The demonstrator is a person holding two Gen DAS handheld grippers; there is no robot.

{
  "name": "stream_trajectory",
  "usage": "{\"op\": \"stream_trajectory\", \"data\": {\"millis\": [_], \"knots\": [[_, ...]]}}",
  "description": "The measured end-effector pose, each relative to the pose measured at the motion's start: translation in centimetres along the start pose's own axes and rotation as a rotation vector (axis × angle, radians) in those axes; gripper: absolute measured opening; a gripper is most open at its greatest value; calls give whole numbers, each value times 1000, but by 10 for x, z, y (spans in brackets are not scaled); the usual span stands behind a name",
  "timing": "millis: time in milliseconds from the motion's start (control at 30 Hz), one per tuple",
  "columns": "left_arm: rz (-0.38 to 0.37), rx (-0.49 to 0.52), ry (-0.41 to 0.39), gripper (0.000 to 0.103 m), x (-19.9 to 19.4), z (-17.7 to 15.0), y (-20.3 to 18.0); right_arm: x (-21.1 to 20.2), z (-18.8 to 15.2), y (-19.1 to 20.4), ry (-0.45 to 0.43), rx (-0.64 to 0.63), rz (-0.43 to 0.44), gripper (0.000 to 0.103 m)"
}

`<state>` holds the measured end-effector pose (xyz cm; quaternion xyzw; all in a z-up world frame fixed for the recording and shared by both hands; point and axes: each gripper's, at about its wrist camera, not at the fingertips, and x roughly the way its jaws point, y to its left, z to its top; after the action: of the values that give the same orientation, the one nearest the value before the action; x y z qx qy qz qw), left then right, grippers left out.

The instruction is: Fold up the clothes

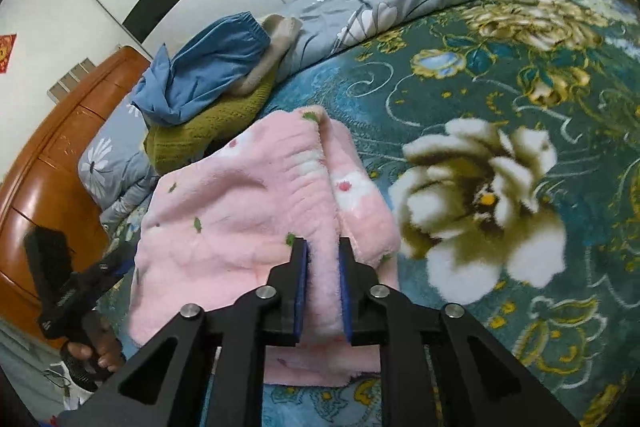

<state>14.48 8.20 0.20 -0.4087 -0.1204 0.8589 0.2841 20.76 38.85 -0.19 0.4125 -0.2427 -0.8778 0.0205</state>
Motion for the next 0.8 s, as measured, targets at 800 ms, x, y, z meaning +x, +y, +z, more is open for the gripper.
{"op": "stream_trajectory", "data": {"millis": [800], "knots": [[48,104,61,70,37,-1,-11,47,6,17,2,-114,-4,24]]}}
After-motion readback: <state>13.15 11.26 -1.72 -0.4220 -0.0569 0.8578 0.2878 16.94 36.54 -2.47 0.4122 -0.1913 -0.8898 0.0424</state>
